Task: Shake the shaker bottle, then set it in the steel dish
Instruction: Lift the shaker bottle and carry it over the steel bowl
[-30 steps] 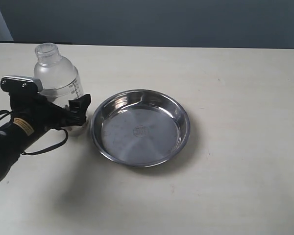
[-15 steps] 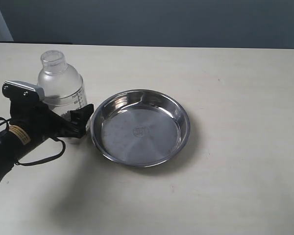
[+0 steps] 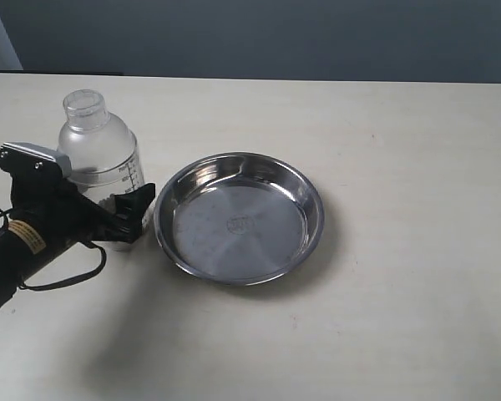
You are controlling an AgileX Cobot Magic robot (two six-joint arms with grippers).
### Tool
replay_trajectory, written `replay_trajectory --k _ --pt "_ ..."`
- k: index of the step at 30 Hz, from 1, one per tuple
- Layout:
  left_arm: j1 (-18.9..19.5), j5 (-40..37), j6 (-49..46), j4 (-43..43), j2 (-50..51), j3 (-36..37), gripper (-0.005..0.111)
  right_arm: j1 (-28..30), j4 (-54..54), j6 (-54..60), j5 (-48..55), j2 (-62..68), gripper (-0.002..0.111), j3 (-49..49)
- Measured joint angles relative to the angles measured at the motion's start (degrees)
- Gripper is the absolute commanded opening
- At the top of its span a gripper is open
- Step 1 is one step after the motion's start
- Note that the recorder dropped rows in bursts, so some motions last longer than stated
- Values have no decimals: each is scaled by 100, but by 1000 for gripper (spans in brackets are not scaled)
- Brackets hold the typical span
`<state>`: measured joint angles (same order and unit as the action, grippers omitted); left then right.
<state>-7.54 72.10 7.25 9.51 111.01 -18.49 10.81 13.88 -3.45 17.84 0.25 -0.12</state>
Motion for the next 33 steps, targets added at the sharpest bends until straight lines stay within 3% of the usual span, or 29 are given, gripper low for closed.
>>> replay_trajectory --k 17,25,33 --pt "0 -1115 365 -57 -1310 95 0 0 0 0 0 0 -1 0" --pt "-117 -2735 1237 1342 -3189 -435 0 0 0 0 0 0 -1 0" --pt "-672 -3716 2375 2437 -4660 -1681 0 0 0 0 0 0 -1 0"
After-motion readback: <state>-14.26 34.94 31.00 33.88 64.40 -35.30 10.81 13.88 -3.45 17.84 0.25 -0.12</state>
